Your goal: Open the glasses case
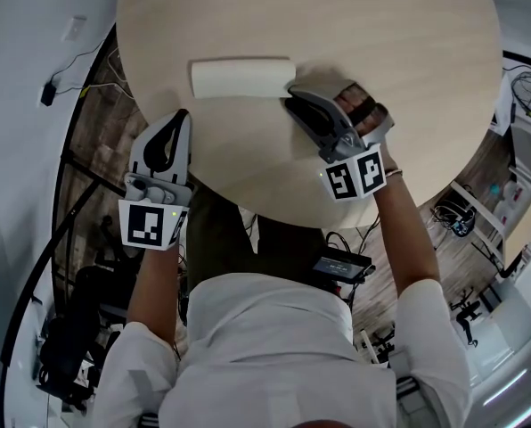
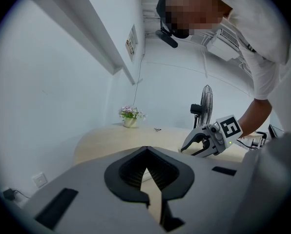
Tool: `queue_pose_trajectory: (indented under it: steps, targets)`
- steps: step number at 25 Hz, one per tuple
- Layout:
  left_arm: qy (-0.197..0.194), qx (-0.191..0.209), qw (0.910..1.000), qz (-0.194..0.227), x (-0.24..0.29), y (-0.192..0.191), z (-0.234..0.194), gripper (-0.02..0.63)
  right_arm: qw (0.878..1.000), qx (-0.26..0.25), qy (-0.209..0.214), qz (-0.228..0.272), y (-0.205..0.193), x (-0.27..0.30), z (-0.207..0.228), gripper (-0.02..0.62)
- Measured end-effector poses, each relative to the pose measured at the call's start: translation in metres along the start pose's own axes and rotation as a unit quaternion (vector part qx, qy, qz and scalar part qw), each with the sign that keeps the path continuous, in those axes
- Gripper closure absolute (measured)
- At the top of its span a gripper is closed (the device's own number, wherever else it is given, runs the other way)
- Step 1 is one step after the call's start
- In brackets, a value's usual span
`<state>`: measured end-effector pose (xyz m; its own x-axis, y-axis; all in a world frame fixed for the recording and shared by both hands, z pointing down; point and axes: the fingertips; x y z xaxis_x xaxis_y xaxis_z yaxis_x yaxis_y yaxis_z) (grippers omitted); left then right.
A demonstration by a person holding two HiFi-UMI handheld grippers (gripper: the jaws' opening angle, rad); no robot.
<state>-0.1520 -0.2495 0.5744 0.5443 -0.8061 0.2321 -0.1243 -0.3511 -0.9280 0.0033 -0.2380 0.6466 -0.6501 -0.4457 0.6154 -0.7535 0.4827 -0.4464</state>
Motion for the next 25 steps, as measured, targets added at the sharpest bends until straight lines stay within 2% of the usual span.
queue_pose_trajectory:
  steps: [10,14,19,25]
  targets:
    - [-0.013,0.005,0.9998,-0.011,0.004,-0.002,0.002,0.593,1.000,0.006,-0.006,-0.001,0.000,-0.005,0.002,0.526]
    - [-0.008,0.000,1.0000,0.005,0.005,0.010,0.000,0.594,1.000,0.020,-0.003,-0.002,0.002,-0.008,0.004,0.538]
    - [-0.010,0.015,0.9996,-0.021,0.000,0.008,-0.004,0.593,0.999,0.037,-0.007,0.001,0.005,-0.012,0.013,0.545]
    - [-0.003,-0.002,1.0000,-0.002,0.004,0.024,-0.004,0.592,0.998,0.060,-0.015,0.007,0.010,-0.017,0.029,0.557]
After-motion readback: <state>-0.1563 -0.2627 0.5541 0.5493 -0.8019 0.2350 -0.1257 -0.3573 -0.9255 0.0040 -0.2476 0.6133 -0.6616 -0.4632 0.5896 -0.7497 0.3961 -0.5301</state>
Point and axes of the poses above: the fingertips, and each gripper's own axes: x forward along the fingers, z to its right, y out of its top, and after that the axes turned 9 degrees about -x, right-handed
